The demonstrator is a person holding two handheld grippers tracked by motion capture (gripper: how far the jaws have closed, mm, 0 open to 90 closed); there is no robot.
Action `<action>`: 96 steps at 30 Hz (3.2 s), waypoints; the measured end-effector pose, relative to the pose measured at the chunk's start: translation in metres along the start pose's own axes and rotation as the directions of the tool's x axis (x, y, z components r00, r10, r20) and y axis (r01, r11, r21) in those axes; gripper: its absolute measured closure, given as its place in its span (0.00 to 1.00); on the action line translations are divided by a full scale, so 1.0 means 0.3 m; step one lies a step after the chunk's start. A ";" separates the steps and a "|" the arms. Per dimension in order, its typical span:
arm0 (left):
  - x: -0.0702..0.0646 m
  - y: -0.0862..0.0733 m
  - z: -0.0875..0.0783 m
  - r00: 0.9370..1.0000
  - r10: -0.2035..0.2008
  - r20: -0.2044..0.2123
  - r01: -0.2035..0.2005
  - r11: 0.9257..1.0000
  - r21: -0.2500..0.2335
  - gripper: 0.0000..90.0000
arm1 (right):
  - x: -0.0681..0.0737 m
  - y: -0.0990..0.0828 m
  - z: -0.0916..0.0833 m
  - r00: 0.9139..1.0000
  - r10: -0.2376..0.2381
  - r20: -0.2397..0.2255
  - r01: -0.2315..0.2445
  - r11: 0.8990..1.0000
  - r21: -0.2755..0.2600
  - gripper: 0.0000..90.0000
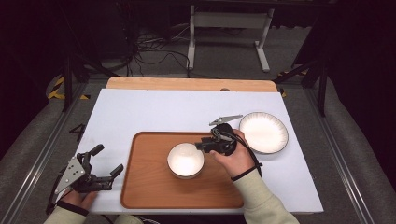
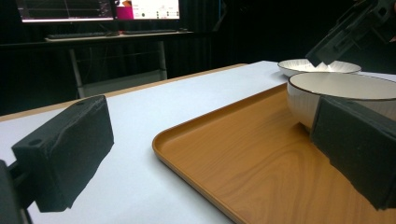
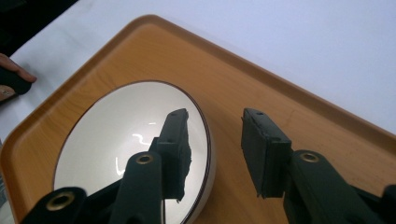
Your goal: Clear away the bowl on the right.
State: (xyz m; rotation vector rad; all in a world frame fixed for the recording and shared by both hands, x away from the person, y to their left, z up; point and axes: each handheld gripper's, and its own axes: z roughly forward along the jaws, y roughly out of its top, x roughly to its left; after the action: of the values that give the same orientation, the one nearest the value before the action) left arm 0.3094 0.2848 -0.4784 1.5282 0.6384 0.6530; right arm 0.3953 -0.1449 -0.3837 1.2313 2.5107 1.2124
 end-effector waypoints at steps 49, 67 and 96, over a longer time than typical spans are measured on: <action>0.001 0.000 0.000 1.000 -0.003 0.001 0.003 1.000 0.001 0.00 | -0.043 -0.148 -0.178 0.933 -0.355 0.064 0.330 0.767 -0.550 0.25; 0.001 0.000 0.000 1.000 -0.003 0.001 0.003 1.000 0.001 0.00 | -0.116 -0.227 -0.290 0.942 -0.306 0.140 0.330 0.752 -0.570 0.21; 0.001 0.000 0.000 1.000 -0.003 0.001 0.003 1.000 0.002 0.00 | -0.230 -0.376 -0.335 0.942 -0.249 0.224 0.335 0.713 -0.616 0.15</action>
State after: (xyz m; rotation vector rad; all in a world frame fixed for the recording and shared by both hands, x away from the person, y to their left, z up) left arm 0.3096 0.2849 -0.4784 1.5291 0.6404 0.6497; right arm 0.3307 -0.2957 -0.4101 0.6680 1.8189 1.6426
